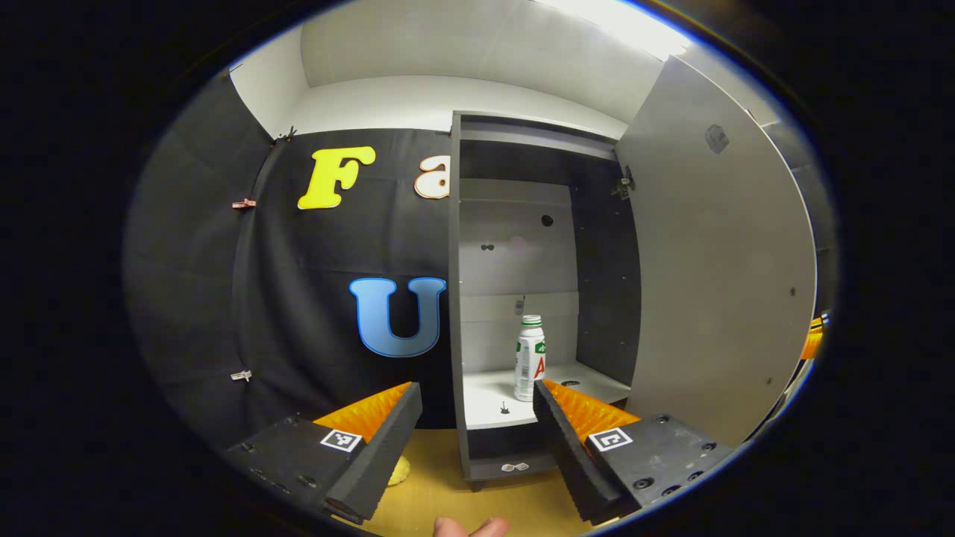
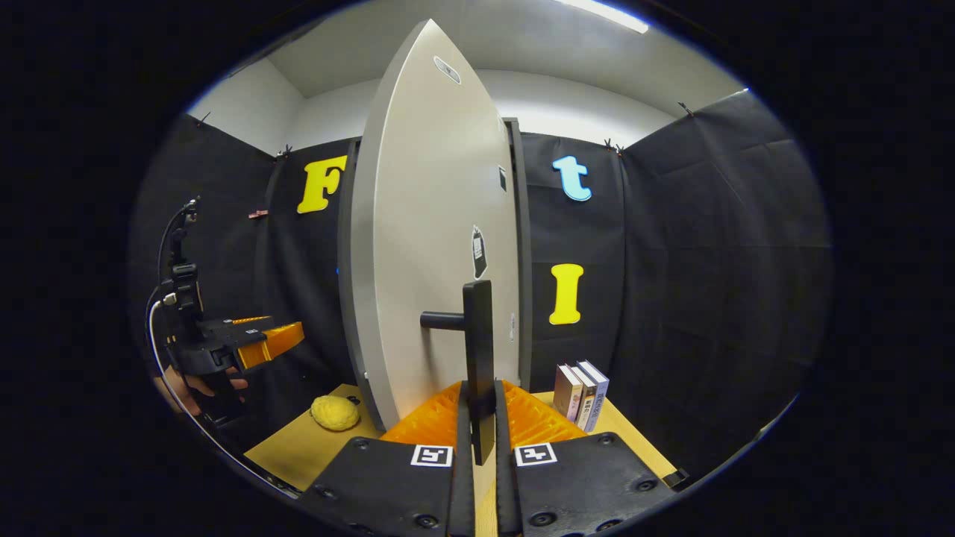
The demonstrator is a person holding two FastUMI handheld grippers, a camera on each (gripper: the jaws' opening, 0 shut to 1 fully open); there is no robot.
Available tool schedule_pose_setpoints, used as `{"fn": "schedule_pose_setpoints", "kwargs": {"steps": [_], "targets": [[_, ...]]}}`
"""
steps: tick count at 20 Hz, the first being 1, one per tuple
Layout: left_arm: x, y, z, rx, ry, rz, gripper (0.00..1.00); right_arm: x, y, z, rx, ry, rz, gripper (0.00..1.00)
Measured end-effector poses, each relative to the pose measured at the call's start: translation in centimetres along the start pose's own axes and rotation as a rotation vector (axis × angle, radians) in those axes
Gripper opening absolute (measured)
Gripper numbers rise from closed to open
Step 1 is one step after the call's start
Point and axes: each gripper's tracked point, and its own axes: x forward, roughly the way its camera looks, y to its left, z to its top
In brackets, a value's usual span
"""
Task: Open the cabinet door with the right hand, grasp the bottle in the cabinet with the left hand and place it on the coaster, then close the cabinet door with the right hand.
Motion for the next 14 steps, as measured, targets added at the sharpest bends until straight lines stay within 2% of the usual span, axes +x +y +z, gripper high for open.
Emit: {"fn": "schedule_pose_setpoints", "kwargs": {"steps": [2, 3, 4, 8, 14], "targets": [[0.4, -0.8, -0.1, 0.007, 0.0, -0.005, 0.94, 0.2, -1.5, 0.3, 0.007, -0.006, -0.03, 0.14], [0.7, -1.2, -0.1, 0.008, 0.003, -0.008, 0.94, 0.1, -2.1, 0.4, 0.008, -0.006, -0.028, 0.1], [1.1, -1.6, -0.3, 0.008, 0.006, -0.011, 0.94, -0.1, -2.6, 0.4, 0.012, 0.0, -0.026, 0.1], [2.7, -3.6, -0.6, 0.002, 0.015, -0.023, 0.94, 0.1, -4.4, 0.5, 0.024, 0.009, 0.022, 0.1], [7.0, -6.2, -1.2, -0.007, 0.024, -0.028, 0.92, 0.0, -6.1, 0.6, 0.031, 0.016, 0.044, 0.1]]}}
